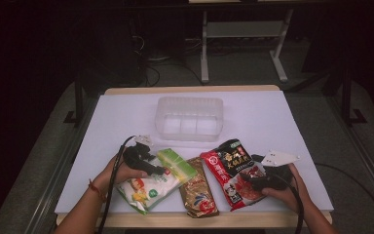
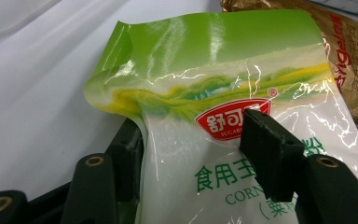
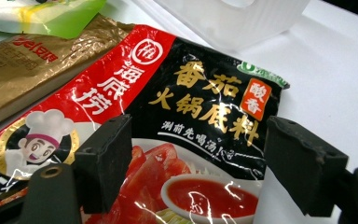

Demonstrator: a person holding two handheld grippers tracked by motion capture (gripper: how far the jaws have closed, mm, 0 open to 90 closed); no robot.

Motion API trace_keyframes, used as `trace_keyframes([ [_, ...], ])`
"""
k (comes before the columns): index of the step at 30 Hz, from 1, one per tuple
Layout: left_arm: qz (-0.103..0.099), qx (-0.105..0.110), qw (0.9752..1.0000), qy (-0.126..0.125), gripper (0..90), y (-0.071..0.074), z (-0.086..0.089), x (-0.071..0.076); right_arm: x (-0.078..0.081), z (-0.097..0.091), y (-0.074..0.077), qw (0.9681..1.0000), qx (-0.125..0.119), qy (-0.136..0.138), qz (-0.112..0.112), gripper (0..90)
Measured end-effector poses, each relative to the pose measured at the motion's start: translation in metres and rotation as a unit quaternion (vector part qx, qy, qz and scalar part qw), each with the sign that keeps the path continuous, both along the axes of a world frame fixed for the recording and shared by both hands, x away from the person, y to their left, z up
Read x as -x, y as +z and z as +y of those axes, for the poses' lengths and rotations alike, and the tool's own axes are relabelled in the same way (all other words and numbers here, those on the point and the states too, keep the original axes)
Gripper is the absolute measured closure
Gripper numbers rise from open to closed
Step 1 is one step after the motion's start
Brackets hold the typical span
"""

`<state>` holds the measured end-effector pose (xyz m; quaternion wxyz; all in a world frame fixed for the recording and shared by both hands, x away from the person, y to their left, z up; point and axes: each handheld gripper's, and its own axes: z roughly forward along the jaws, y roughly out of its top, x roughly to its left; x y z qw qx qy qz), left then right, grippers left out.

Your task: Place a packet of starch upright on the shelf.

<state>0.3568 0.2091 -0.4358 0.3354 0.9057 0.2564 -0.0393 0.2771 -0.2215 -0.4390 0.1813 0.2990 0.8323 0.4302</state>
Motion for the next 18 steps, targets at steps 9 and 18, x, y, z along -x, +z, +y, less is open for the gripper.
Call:
trace_keyframes([
  [9, -0.022, -0.024, 0.9994, -0.010, 72.7, 0.0019, -0.0058, 0.0032, -0.0010, -0.0039, 0.0014, 1.0000, -0.004, -0.007, 0.001, 22.7],
  [18, -0.023, 0.011, 0.9997, -0.002, 87.5, 0.0081, 0.0006, 0.0039, -0.0010, -0.0086, 0.0025, 0.9999, -0.008, -0.014, -0.001, 22.8],
])
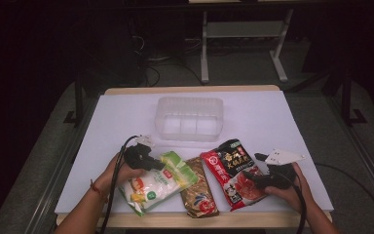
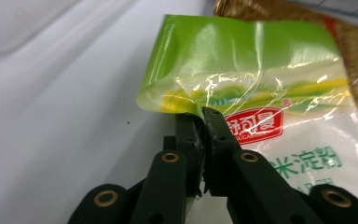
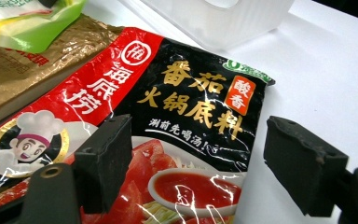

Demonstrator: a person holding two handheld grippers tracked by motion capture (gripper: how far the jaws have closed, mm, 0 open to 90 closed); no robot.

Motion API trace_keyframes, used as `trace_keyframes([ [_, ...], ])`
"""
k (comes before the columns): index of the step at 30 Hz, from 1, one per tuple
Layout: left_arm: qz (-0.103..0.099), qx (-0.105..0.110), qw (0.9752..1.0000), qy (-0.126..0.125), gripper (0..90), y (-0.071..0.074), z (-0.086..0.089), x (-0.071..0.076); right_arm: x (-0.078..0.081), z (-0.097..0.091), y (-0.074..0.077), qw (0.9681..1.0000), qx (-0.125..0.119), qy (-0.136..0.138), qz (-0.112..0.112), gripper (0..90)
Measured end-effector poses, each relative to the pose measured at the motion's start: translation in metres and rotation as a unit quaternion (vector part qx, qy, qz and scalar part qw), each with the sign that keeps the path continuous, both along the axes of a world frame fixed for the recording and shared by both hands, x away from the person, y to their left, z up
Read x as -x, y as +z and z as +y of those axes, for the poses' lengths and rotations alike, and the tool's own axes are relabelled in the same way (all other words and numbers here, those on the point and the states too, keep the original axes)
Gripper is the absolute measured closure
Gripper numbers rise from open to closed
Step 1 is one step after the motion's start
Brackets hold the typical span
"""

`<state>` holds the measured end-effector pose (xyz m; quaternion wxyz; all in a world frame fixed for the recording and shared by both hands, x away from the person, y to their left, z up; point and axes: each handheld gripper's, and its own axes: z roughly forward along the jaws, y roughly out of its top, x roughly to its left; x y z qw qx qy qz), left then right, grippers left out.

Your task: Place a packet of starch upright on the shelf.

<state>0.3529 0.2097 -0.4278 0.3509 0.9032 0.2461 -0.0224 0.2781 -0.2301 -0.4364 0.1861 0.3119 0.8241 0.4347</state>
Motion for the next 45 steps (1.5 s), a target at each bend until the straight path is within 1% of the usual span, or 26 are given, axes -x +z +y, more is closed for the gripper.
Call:
trace_keyframes([
  [3, -0.021, 0.021, 0.9996, 0.005, 89.1, 0.011, 0.006, 0.006, 0.000, -0.001, 0.001, 1.0000, -0.003, -0.003, -0.002, 22.8],
  [4, -0.021, 0.021, 0.9996, 0.005, 89.2, 0.011, 0.006, 0.006, 0.000, -0.002, 0.001, 1.0000, -0.003, -0.003, -0.003, 22.8],
  [5, -0.035, 0.039, 0.9986, 0.010, 89.2, 0.019, 0.010, 0.012, 0.000, -0.002, 0.001, 1.0000, -0.002, -0.005, -0.004, 22.8],
  [6, -0.035, 0.039, 0.9986, 0.010, 89.3, 0.019, 0.010, 0.012, 0.000, -0.002, 0.001, 1.0000, -0.003, -0.006, -0.004, 22.8],
  [7, -0.046, 0.059, 0.9971, 0.014, 89.4, 0.027, 0.015, 0.017, 0.000, -0.003, 0.001, 1.0000, -0.004, -0.006, -0.003, 22.7],
  [9, -0.053, 0.066, 0.9963, 0.017, 89.6, 0.031, 0.018, 0.021, 0.000, -0.003, 0.001, 1.0000, -0.002, -0.006, -0.004, 22.7],
  [11, -0.074, 0.077, 0.9940, 0.027, 89.7, 0.039, 0.022, 0.028, 0.000, -0.003, 0.001, 1.0000, -0.002, -0.008, -0.005, 22.8],
  [14, -0.087, 0.114, 0.9888, 0.040, 89.8, 0.052, 0.031, 0.034, 0.000, -0.003, 0.001, 0.9999, -0.003, -0.009, -0.005, 22.7],
  [15, -0.095, 0.127, 0.9862, 0.048, 89.9, 0.057, 0.035, 0.037, 0.000, -0.003, 0.001, 0.9999, -0.003, -0.010, -0.005, 22.7],
  [17, -0.103, 0.143, 0.9832, 0.047, 89.9, 0.065, 0.039, 0.041, -0.001, -0.003, 0.001, 0.9999, -0.004, -0.011, -0.005, 22.8],
  [18, -0.117, 0.147, 0.9808, 0.051, 90.0, 0.070, 0.040, 0.045, -0.001, -0.004, 0.001, 0.9999, -0.004, -0.012, -0.007, 22.7],
  [19, -0.123, 0.150, 0.9796, 0.050, 90.0, 0.073, 0.041, 0.047, -0.002, -0.004, 0.001, 0.9999, -0.004, -0.013, -0.007, 22.7],
  [20, -0.123, 0.150, 0.9796, 0.050, 90.0, 0.073, 0.041, 0.047, -0.002, -0.004, 0.001, 0.9999, -0.003, -0.013, -0.006, 22.7],
  [22, -0.129, 0.161, 0.9772, 0.049, 90.0, 0.079, 0.042, 0.050, -0.002, -0.004, 0.001, 0.9999, -0.003, -0.014, -0.007, 22.7],
  [23, -0.137, 0.169, 0.9745, 0.056, 90.0, 0.084, 0.043, 0.053, -0.002, -0.004, 0.001, 0.9999, -0.003, -0.015, -0.006, 22.7],
  [26, -0.143, 0.177, 0.9719, 0.060, 90.0, 0.086, 0.043, 0.054, -0.002, -0.005, 0.000, 0.9999, -0.003, -0.015, -0.006, 22.7],
  [27, -0.147, 0.184, 0.9694, 0.068, 90.0, 0.087, 0.044, 0.055, -0.002, -0.005, 0.000, 0.9999, -0.002, -0.016, -0.006, 22.7],
  [29, -0.152, 0.192, 0.9667, 0.074, 90.0, 0.089, 0.046, 0.055, -0.002, -0.006, 0.001, 0.9998, -0.002, -0.017, -0.007, 22.8],
  [30, -0.152, 0.192, 0.9667, 0.074, 90.0, 0.089, 0.046, 0.055, -0.002, -0.006, 0.001, 0.9998, -0.002, -0.017, -0.007, 22.8],
  [32, -0.162, 0.202, 0.9625, 0.082, 90.0, 0.092, 0.048, 0.055, -0.002, -0.006, 0.000, 0.9998, -0.002, -0.019, -0.006, 22.7],
  [33, -0.162, 0.202, 0.9625, 0.082, 90.0, 0.092, 0.048, 0.055, -0.002, -0.006, 0.000, 0.9998, -0.002, -0.019, -0.006, 22.7],
  [34, -0.169, 0.209, 0.9587, 0.094, 90.0, 0.093, 0.049, 0.055, -0.002, -0.007, 0.000, 0.9998, -0.002, -0.019, -0.005, 22.7],
  [37, -0.179, 0.219, 0.9531, 0.107, 90.0, 0.097, 0.051, 0.055, -0.002, -0.007, 0.000, 0.9998, -0.004, -0.021, -0.005, 22.7],
  [40, -0.189, 0.219, 0.9505, 0.113, 90.0, 0.102, 0.050, 0.055, -0.002, -0.008, -0.001, 0.9998, -0.003, -0.022, -0.004, 22.7],
  [42, -0.194, 0.226, 0.9475, 0.116, 90.0, 0.106, 0.048, 0.055, -0.003, -0.008, -0.001, 0.9997, -0.001, -0.023, -0.003, 22.7],
  [45, -0.198, 0.252, 0.9390, 0.125, 90.0, 0.117, 0.042, 0.052, -0.003, -0.008, -0.002, 0.9997, -0.003, -0.026, -0.002, 22.7],
])
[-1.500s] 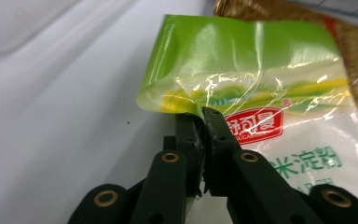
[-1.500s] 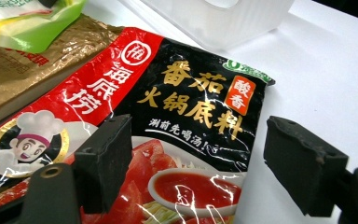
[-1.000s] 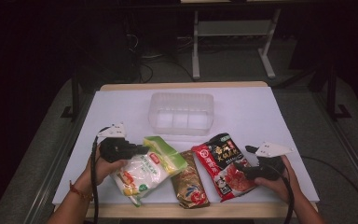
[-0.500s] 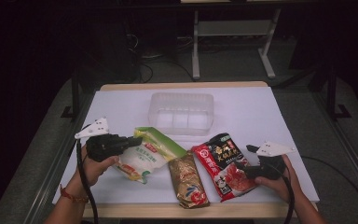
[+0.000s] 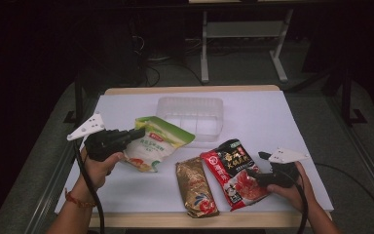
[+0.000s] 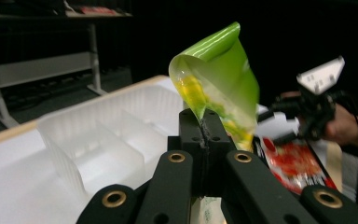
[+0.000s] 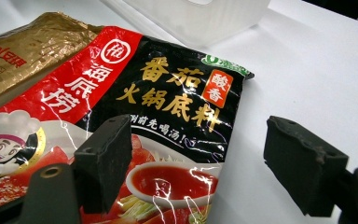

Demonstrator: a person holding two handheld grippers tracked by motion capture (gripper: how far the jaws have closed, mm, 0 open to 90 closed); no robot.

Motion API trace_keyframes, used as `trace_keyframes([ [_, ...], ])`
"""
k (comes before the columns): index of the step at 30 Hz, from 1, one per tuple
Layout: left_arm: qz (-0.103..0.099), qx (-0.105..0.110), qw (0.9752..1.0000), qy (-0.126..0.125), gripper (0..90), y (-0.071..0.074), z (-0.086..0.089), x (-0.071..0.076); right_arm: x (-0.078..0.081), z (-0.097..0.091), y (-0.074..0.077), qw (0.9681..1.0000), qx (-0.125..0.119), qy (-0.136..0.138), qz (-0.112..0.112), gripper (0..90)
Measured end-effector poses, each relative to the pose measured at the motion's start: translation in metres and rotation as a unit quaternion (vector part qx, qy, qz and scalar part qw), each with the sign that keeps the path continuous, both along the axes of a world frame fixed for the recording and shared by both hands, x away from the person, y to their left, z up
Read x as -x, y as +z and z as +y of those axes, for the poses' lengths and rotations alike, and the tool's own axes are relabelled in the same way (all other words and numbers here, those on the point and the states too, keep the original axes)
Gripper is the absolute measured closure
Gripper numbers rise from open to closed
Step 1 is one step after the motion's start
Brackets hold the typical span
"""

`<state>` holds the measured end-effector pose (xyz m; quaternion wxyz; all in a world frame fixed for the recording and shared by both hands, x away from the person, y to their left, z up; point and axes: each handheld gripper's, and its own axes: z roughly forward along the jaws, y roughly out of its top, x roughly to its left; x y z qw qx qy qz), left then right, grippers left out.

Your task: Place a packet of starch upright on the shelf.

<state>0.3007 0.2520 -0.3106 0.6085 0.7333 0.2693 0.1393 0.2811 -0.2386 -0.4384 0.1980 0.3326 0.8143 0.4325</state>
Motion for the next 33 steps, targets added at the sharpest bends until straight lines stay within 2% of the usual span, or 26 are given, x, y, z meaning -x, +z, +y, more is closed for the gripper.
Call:
trace_keyframes([
  [2, -0.002, 0.017, 0.9998, 0.014, 90.0, 0.007, -0.003, -0.004, 0.000, 0.000, -0.001, 1.0000, 0.002, -0.003, 0.002, 22.7],
  [4, -0.001, 0.022, 0.9996, 0.020, 90.0, 0.011, -0.004, -0.006, 0.000, 0.000, -0.001, 1.0000, 0.003, -0.003, 0.001, 22.7],
  [5, -0.002, 0.035, 0.9990, 0.026, 90.0, 0.015, -0.006, -0.010, 0.000, 0.000, 0.000, 1.0000, 0.003, -0.005, -0.001, 22.7],
  [6, -0.004, 0.041, 0.9988, 0.027, 90.0, 0.018, -0.008, -0.012, 0.000, 0.000, 0.000, 1.0000, 0.003, -0.004, -0.002, 22.7],
  [7, -0.006, 0.041, 0.9984, 0.038, 90.0, 0.021, -0.011, -0.015, 0.001, 0.000, 0.000, 1.0000, 0.005, -0.003, -0.002, 22.7],
  [10, -0.008, 0.045, 0.9970, 0.063, 90.0, 0.029, -0.020, -0.029, 0.001, 0.000, 0.000, 1.0000, 0.004, -0.003, -0.002, 22.6],
  [11, -0.001, 0.054, 0.9962, 0.068, 90.0, 0.030, -0.022, -0.036, 0.001, 0.000, 0.000, 1.0000, 0.006, -0.002, -0.002, 22.6],
  [12, 0.000, 0.057, 0.9950, 0.082, 90.0, 0.032, -0.029, -0.048, 0.001, 0.001, 0.000, 1.0000, 0.007, -0.002, -0.003, 22.7],
  [13, 0.000, 0.057, 0.9950, 0.082, 90.0, 0.032, -0.029, -0.048, 0.001, 0.001, -0.001, 1.0000, 0.008, -0.002, -0.003, 22.6],
  [15, 0.005, 0.056, 0.9939, 0.095, 90.0, 0.032, -0.038, -0.062, 0.001, 0.001, -0.001, 1.0000, 0.008, -0.002, -0.003, 22.6],
  [16, 0.003, 0.048, 0.9928, 0.109, 90.0, 0.032, -0.043, -0.068, 0.002, 0.001, -0.001, 1.0000, 0.009, -0.001, -0.003, 22.6],
  [18, 0.016, 0.059, 0.9917, 0.114, 90.0, 0.030, -0.049, -0.081, 0.002, 0.001, -0.001, 0.9999, 0.011, -0.001, -0.003, 22.6],
  [20, 0.015, 0.049, 0.9903, 0.129, 90.0, 0.029, -0.055, -0.091, 0.002, 0.001, -0.001, 0.9999, 0.012, -0.001, -0.003, 22.6],
  [22, 0.026, 0.054, 0.9872, 0.148, 90.0, 0.027, -0.061, -0.104, 0.002, 0.001, -0.001, 0.9999, 0.012, -0.001, -0.003, 22.6],
  [23, 0.026, 0.056, 0.9864, 0.152, 90.0, 0.027, -0.064, -0.109, 0.002, 0.001, -0.001, 0.9999, 0.012, -0.001, -0.003, 22.6],
  [25, 0.023, 0.059, 0.9826, 0.175, 90.0, 0.027, -0.069, -0.118, 0.002, 0.001, -0.001, 0.9999, 0.014, 0.001, -0.006, 22.6],
  [27, 0.028, 0.069, 0.9796, 0.186, 90.0, 0.026, -0.072, -0.126, 0.003, 0.001, -0.001, 0.9999, 0.014, 0.001, -0.007, 22.6],
  [28, 0.023, 0.066, 0.9776, 0.199, 90.0, 0.026, -0.076, -0.130, 0.003, 0.001, -0.001, 0.9999, 0.014, 0.001, -0.007, 22.6],
  [31, 0.021, 0.064, 0.9745, 0.214, 90.0, 0.023, -0.083, -0.141, 0.002, 0.001, -0.001, 0.9999, 0.016, 0.002, -0.006, 22.6],
  [32, 0.021, 0.067, 0.9721, 0.224, 90.0, 0.019, -0.087, -0.147, 0.002, 0.001, -0.001, 0.9999, 0.016, 0.002, -0.006, 22.6],
  [33, 0.021, 0.067, 0.9707, 0.230, 90.0, 0.016, -0.089, -0.151, 0.003, 0.001, -0.001, 0.9999, 0.015, 0.003, -0.007, 22.6],
])
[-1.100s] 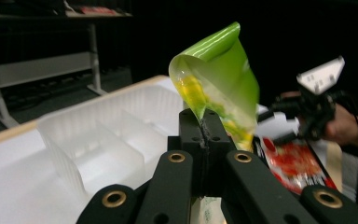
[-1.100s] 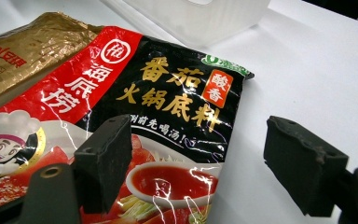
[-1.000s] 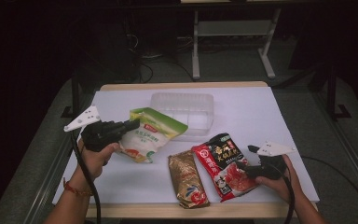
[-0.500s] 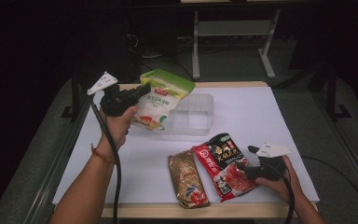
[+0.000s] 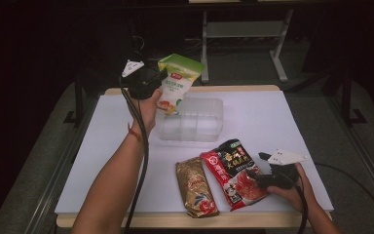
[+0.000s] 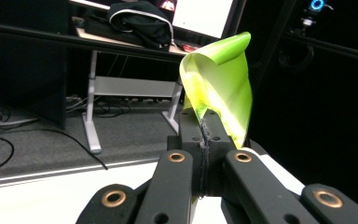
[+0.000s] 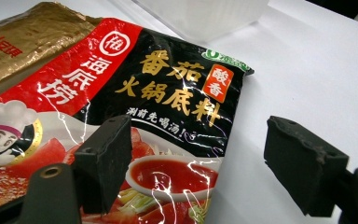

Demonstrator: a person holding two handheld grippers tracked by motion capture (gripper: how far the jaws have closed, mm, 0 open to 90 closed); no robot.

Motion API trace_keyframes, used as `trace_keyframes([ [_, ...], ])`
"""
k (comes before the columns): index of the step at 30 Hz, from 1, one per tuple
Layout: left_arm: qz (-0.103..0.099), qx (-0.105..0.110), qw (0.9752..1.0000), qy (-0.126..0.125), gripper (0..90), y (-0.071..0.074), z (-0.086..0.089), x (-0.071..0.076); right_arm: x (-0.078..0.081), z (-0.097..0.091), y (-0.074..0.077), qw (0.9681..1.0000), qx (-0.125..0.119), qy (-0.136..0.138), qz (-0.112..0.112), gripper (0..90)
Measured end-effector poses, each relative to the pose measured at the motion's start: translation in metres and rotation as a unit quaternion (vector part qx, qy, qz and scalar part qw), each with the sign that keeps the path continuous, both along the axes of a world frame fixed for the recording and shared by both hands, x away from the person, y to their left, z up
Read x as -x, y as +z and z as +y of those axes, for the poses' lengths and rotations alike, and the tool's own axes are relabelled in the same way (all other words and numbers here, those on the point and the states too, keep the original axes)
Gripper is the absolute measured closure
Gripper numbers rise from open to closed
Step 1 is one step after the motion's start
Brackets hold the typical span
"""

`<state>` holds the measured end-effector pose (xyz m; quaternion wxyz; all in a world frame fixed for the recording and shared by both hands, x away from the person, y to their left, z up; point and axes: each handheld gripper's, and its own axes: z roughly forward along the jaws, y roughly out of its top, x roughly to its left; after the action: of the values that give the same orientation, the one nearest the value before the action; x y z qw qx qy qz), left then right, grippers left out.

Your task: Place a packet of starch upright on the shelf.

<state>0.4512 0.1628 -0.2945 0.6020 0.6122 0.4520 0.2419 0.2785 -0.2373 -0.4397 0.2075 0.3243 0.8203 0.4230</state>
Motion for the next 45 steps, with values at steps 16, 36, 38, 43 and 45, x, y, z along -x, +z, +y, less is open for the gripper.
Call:
trace_keyframes([
  [16, 0.003, 0.024, 0.9991, 0.035, 89.9, -0.032, -0.013, -0.013, 0.000, 0.004, -0.002, 0.9999, 0.015, 0.008, 0.000, 22.6],
  [36, 0.073, -0.225, 0.9580, -0.163, 82.0, -0.018, -0.034, -0.016, 0.000, 0.007, -0.005, 0.9996, 0.025, 0.010, 0.010, 22.6],
  [38, 0.083, -0.239, 0.9527, -0.169, 80.0, -0.018, -0.035, -0.020, -0.001, 0.007, -0.006, 0.9995, 0.027, 0.011, 0.013, 22.4],
  [43, 0.107, -0.277, 0.9373, -0.182, 67.5, -0.028, -0.034, -0.028, 0.000, 0.008, -0.006, 0.9993, 0.030, 0.015, 0.017, 22.3],
  [45, 0.128, -0.306, 0.9262, -0.180, 63.1, -0.033, -0.037, -0.031, -0.001, 0.008, -0.007, 0.9992, 0.029, 0.018, 0.018, 22.3],
])
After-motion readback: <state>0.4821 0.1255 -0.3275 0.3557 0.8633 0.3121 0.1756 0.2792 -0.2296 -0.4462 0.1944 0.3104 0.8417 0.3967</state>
